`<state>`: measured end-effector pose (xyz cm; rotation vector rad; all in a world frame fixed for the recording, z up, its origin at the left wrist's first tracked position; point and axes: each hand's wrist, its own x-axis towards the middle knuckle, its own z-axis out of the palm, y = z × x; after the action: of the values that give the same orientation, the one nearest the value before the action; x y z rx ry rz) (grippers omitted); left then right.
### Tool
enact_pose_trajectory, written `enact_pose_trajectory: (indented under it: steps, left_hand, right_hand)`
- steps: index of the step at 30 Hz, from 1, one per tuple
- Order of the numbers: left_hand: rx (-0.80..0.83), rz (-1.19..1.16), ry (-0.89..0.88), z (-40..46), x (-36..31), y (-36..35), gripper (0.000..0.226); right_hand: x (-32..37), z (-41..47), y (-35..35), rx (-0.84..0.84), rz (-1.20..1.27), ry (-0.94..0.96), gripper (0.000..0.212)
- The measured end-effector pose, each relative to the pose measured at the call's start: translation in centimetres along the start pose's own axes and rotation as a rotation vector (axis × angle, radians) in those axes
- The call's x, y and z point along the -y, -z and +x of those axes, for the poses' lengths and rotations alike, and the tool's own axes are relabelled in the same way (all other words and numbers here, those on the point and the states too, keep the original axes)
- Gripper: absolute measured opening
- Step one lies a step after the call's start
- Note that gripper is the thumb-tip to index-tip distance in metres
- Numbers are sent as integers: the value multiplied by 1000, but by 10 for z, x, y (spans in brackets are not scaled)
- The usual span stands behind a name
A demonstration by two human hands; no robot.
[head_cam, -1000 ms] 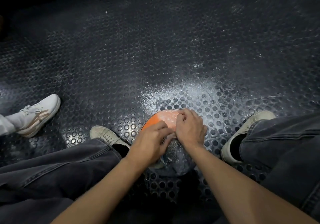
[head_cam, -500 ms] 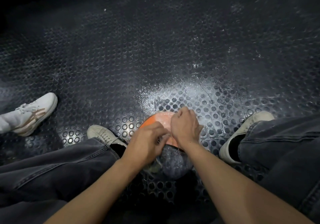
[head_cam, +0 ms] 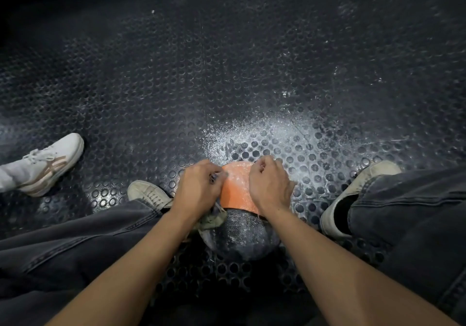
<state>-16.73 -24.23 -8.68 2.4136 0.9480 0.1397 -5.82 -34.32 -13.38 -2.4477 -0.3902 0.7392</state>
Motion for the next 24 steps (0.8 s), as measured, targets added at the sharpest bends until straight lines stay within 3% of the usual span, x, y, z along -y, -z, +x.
enact_pose_trajectory:
  steps: [3, 8, 12, 17, 21, 24]
  left_hand:
    - [134, -55, -197, -19, -13, -1, 16]
    - [-18, 46, 68, 5, 1, 0, 21]
    - [142, -17, -194, -21, -19, 0, 20]
    - [123, 63, 57, 12, 3, 13, 25]
    - [267, -57, 105, 16, 6, 36, 32]
    - [360, 90, 102, 12, 7, 48, 34]
  right_hand:
    - [-4, 0, 4, -7, 11, -18, 24]
    - [1, -2, 5, 20, 10, -17, 21]
    - [-4, 0, 9, 17, 39, -30, 22]
    - [0, -3, 6, 34, 23, -13, 20]
    - [-3, -1, 9, 25, 41, -39, 19]
    - [-3, 2, 11, 36, 68, -52, 20]
